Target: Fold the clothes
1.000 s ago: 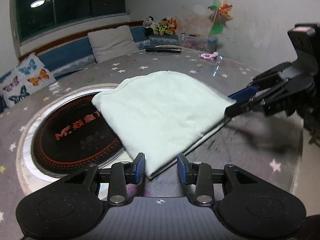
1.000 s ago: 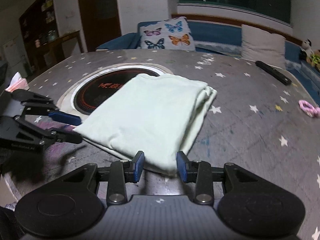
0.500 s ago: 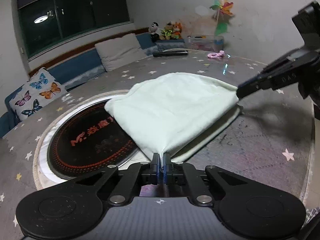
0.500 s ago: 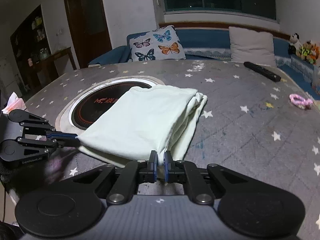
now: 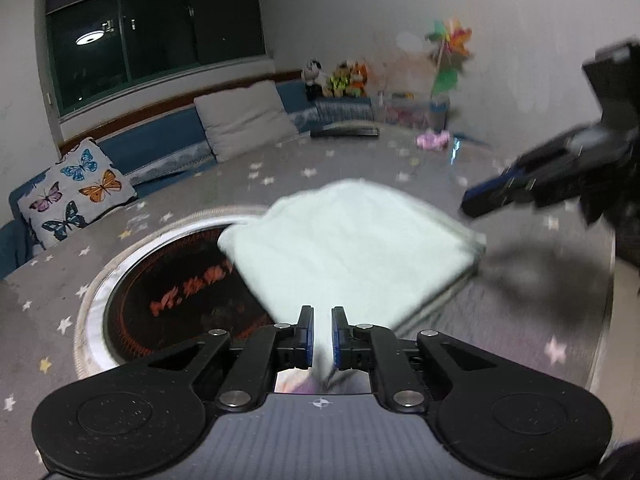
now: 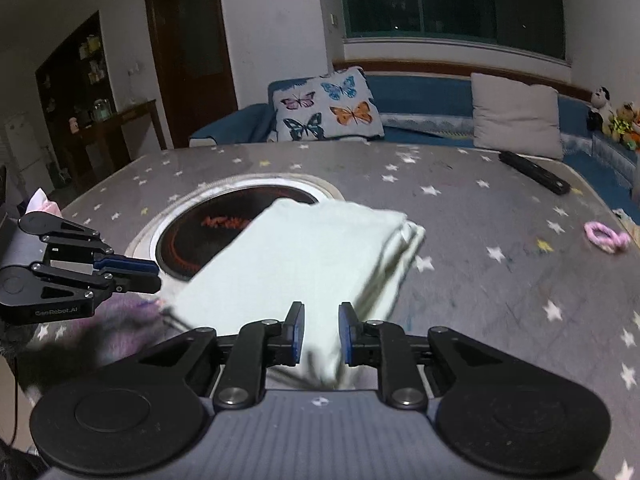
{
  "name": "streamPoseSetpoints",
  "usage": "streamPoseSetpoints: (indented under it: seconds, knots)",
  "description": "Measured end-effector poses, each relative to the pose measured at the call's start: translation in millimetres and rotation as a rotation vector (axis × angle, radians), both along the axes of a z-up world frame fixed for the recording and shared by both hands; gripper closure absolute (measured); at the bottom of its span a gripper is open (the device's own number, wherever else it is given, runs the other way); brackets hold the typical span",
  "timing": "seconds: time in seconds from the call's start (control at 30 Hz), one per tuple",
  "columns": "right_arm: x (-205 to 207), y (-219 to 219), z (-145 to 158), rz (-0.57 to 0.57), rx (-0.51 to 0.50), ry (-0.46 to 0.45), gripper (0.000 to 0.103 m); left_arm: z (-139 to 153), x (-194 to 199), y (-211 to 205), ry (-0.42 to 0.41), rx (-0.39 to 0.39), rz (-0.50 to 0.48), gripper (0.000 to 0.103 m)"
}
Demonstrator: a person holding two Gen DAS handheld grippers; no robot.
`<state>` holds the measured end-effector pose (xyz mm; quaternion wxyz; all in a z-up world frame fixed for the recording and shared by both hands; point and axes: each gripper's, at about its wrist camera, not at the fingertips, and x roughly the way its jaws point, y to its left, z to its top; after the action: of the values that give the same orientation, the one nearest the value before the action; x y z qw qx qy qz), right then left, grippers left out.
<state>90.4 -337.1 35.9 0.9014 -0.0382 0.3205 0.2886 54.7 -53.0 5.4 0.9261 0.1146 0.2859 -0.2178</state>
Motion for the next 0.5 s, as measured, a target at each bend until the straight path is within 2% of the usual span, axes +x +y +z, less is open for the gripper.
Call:
streamPoseSetpoints:
  seconds: [0.17, 0.5]
  knots:
    - [20.8, 17.1, -11.3, 0.0, 0.021, 0.015, 0.085, -6.4, 28.0, -7.8, 0.054, -0.051, 0.033, 0.093]
    - [55.6, 20.7, -39.5, -0.064, 0.057, 0.087, 0.085, -27.5, 53.6, -2.3, 0.128, -0.046, 0.074, 0.09]
